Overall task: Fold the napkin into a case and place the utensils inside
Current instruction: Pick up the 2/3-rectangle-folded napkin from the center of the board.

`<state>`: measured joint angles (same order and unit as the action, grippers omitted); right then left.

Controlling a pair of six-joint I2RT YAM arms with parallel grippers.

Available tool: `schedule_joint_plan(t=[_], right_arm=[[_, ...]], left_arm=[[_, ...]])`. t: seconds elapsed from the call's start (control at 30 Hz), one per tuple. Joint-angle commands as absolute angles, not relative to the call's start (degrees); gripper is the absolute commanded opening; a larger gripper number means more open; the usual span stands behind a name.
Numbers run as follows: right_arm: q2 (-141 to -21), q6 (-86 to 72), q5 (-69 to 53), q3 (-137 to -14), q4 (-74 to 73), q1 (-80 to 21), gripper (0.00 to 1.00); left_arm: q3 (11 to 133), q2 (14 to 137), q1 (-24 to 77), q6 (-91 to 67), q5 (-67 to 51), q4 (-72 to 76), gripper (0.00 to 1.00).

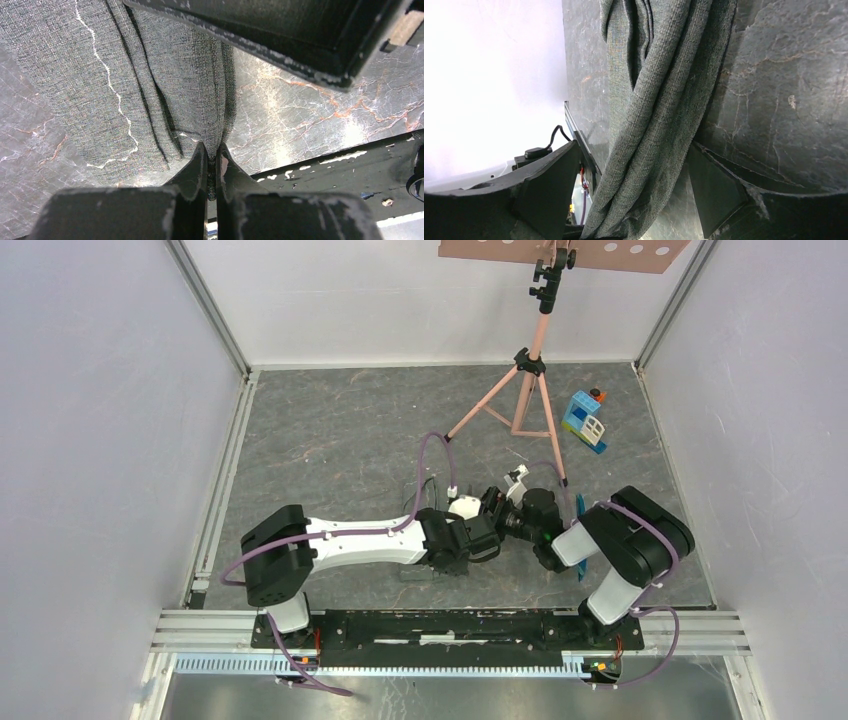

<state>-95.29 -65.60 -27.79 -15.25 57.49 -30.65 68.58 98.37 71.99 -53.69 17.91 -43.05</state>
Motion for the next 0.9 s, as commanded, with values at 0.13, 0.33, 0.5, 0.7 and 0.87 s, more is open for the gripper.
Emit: schedule_joint_plan(t=[0.13,0.33,0.5,0.7,0.87], right_arm=[[-97.96,-65.31,-25.72,-17.74,62.81,-29.73,0.77],[-99.61,-63.98,-25.40,-18.71,63.13,-28.33,0.67],[-100.96,-63.33,-25.54,-19.50,63.68,-27.78,0.57],[-101.34,-61.73,-25.22,-20.30,62.69,-26.70,0.48],[-101.64,-60.05,-25.07,-21.25,61.38,-26.67,0.41]], left_arm=[[67.42,95.18,71.81,-54.23,17.55,-40.70,0.02],[66.97,95.53,71.82,-53.88,16.11,-39.61,0.02],[67.06,95.71,71.80,-53.71,15.82,-39.14,0.02],[66.71,96.00,71.82,-53.70,15.30,-38.59,0.02],[66.83,96.04,71.90,-53.44,14.90,-38.38,0.02]])
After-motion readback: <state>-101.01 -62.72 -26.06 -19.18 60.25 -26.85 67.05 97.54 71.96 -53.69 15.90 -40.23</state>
